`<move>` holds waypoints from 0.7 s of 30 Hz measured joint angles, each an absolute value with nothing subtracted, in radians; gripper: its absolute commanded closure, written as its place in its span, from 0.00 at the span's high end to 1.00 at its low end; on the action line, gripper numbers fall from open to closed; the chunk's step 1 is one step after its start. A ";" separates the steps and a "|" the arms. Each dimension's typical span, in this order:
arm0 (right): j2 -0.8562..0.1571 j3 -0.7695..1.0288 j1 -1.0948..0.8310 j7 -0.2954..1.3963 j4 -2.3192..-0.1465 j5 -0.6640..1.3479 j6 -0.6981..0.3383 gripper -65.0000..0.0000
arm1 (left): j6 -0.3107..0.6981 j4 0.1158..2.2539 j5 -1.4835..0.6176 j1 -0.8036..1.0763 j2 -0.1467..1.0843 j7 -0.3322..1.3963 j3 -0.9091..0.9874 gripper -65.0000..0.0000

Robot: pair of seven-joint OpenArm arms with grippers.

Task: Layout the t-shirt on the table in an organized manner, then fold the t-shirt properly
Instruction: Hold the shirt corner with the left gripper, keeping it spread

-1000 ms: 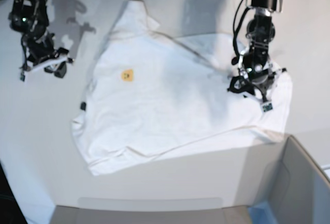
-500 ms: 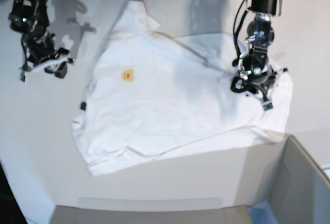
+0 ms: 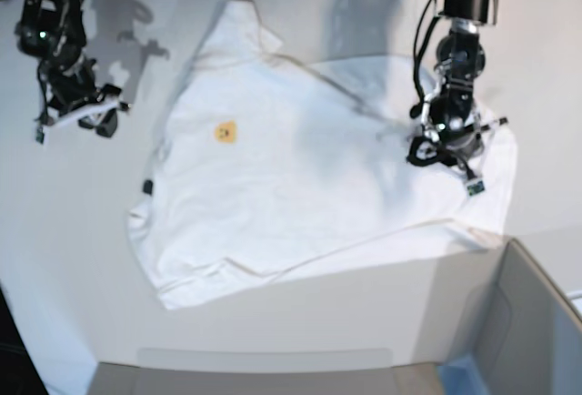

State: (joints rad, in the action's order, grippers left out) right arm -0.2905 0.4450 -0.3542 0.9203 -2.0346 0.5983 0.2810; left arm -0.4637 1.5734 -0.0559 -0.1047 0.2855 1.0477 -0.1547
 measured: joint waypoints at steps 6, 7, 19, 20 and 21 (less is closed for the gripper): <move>-0.290 0.445 -0.355 0.920 -2.034 0.598 0.281 0.35 | -0.461 1.724 -0.064 -0.094 0.280 1.127 -0.094 0.08; -0.291 0.445 -0.364 0.918 -2.035 0.598 0.281 0.35 | -0.464 1.736 -0.062 -0.091 0.283 1.126 -0.079 0.08; -0.232 0.447 -0.457 0.927 -2.035 0.603 0.142 0.35 | -0.459 1.742 -0.059 -0.038 0.285 1.121 -0.036 0.18; -0.232 0.447 -0.454 0.923 -2.035 0.598 0.142 0.35 | -0.459 1.742 -0.052 -0.039 0.288 1.107 -0.062 0.22; -0.232 0.447 -0.452 0.919 -2.035 0.598 0.142 0.35 | -0.458 1.742 -0.053 -0.039 0.288 1.094 -0.083 0.25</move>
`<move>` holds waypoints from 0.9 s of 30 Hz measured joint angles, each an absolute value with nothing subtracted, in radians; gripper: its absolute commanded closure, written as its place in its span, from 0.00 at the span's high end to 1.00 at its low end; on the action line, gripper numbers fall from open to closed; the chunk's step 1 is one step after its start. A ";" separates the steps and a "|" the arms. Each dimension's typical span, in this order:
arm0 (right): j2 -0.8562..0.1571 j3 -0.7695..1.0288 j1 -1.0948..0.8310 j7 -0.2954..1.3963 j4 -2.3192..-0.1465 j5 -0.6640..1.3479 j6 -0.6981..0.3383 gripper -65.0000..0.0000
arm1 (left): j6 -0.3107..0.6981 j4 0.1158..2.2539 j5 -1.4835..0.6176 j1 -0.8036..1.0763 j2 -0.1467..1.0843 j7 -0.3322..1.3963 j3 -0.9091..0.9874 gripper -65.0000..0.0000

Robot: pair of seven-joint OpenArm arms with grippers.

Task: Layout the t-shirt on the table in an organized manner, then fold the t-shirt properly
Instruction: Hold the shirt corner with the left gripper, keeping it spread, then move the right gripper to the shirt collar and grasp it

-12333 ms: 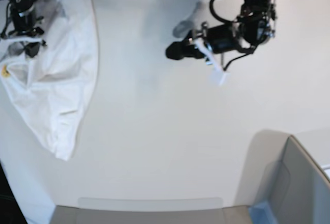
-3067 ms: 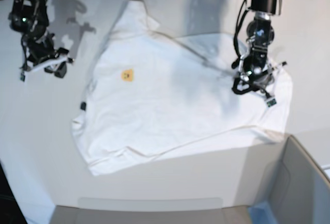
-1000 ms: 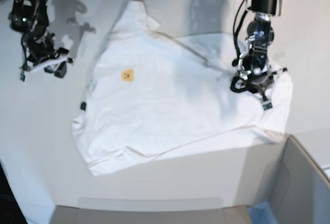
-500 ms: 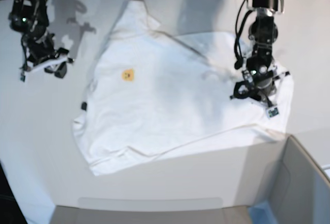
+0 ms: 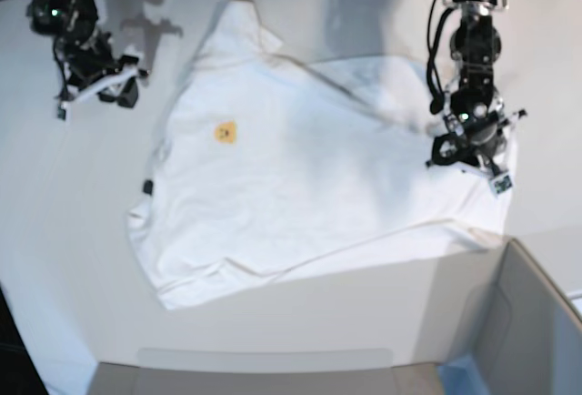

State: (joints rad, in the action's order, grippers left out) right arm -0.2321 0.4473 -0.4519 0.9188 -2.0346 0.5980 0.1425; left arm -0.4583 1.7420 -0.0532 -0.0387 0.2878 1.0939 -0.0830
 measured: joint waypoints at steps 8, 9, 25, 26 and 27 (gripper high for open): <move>-0.238 0.446 -0.458 0.919 -2.035 0.598 0.142 0.35 | -0.456 1.606 -0.066 -0.048 0.284 1.073 -0.183 0.33; -0.240 0.446 -0.467 0.917 -2.035 0.598 0.142 0.35 | -0.456 1.576 -0.064 -0.047 0.286 1.064 -0.183 0.33; -0.229 0.273 -0.512 0.918 -2.035 0.598 0.036 0.35 | -0.459 1.534 -0.062 -0.048 0.282 1.007 -0.125 0.09; -0.226 0.250 -0.502 0.923 -2.035 0.604 0.033 0.35 | -0.459 1.534 -0.062 -0.047 0.282 1.007 -0.125 0.10; -0.216 0.233 -0.486 0.923 -2.033 0.598 0.033 0.35 | -0.459 1.533 -0.061 -0.048 0.283 1.007 -0.125 0.10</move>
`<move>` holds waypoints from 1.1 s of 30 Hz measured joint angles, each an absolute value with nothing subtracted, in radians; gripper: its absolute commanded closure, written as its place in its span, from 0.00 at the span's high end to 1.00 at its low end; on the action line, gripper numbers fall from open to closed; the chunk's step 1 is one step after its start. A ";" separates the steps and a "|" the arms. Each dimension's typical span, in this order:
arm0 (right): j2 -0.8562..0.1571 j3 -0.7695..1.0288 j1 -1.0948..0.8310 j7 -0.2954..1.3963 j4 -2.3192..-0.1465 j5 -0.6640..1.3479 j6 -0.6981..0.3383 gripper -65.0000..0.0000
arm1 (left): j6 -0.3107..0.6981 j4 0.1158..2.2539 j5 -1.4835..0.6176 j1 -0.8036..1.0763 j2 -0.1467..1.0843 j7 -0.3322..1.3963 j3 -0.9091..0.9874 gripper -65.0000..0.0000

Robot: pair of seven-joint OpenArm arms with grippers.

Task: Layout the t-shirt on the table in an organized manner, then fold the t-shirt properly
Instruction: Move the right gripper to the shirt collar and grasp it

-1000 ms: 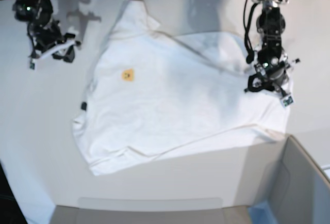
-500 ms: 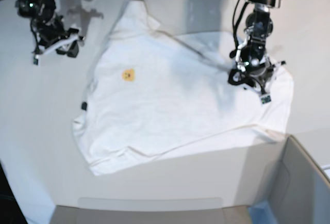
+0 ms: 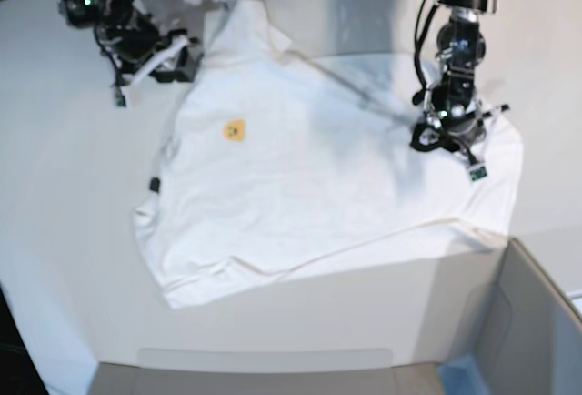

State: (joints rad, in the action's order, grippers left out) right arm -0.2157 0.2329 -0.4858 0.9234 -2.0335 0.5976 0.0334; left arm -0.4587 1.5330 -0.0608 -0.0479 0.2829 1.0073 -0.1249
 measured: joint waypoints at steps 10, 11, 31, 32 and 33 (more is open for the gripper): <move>-0.149 0.225 -0.448 0.916 -1.903 0.595 0.040 0.35 | -0.459 1.533 -0.060 -0.045 0.282 1.008 -0.125 0.11; -0.140 0.225 -0.449 0.916 -1.903 0.595 0.040 0.35 | -0.459 1.534 -0.060 -0.044 0.283 1.007 -0.125 0.11; -0.081 0.266 -0.302 0.897 -1.764 0.607 0.026 0.33 | -0.459 1.535 -0.056 -0.041 0.283 1.007 -0.127 0.11; -0.093 0.246 -0.296 0.893 -1.763 0.601 0.030 0.29 | -0.459 1.535 -0.055 -0.039 0.283 1.003 -0.127 0.11; -0.102 0.230 -0.297 0.897 -1.771 0.601 0.032 0.24 | -0.459 1.535 -0.053 -0.039 0.283 1.003 -0.127 0.11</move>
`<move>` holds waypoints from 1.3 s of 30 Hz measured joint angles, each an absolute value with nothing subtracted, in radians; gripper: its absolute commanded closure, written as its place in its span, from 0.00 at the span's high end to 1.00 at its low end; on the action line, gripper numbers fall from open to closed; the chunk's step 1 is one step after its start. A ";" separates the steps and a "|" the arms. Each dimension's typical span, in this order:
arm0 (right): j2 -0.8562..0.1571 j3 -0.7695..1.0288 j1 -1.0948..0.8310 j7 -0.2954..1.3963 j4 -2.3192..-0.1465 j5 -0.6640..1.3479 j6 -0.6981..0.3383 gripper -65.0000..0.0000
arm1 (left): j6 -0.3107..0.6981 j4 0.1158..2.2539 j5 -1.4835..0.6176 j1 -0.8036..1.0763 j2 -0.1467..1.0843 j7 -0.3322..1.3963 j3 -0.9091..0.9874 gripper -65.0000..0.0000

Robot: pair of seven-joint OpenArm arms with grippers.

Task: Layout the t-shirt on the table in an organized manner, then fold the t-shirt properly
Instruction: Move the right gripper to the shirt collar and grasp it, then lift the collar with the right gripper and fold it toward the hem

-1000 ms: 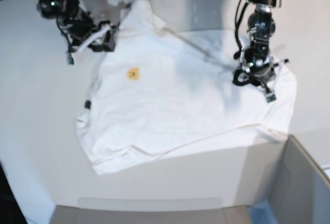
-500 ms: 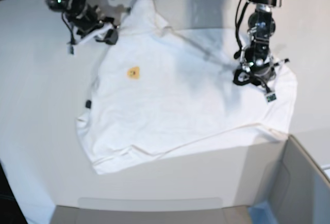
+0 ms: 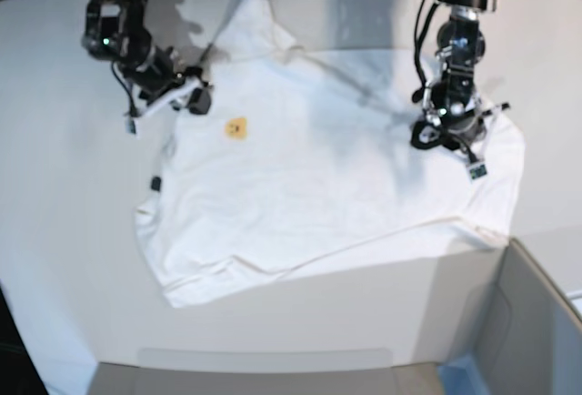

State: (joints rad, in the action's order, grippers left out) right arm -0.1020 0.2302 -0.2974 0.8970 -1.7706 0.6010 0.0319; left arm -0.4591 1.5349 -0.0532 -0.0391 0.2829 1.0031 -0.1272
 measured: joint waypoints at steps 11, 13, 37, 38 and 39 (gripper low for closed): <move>-0.120 0.387 -0.319 0.918 -1.913 0.579 0.043 0.00 | -0.459 1.635 -0.060 -0.007 0.283 1.017 -0.129 0.11; -0.132 0.425 -0.335 0.924 -1.982 0.593 0.038 0.00 | -0.459 1.677 -0.061 0.020 0.283 1.023 -0.129 0.11; -0.210 -0.408 0.252 1.203 -1.749 0.052 0.122 0.02 | -0.459 1.775 -0.057 0.085 0.263 1.076 -0.129 0.11; -0.189 -0.422 0.270 1.234 -1.734 0.014 0.124 0.07 | -0.459 1.776 -0.055 0.086 0.263 1.075 -0.129 0.11; -0.173 -0.426 0.274 1.237 -1.735 -0.015 0.125 0.13 | -0.459 1.775 -0.062 0.086 0.263 1.076 -0.129 0.11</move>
State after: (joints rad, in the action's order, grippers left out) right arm -0.1726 -0.4255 0.2741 1.2366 -1.7351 -0.0154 0.1246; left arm -0.4587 1.7752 -0.0616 0.0860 0.2626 1.0760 -0.1291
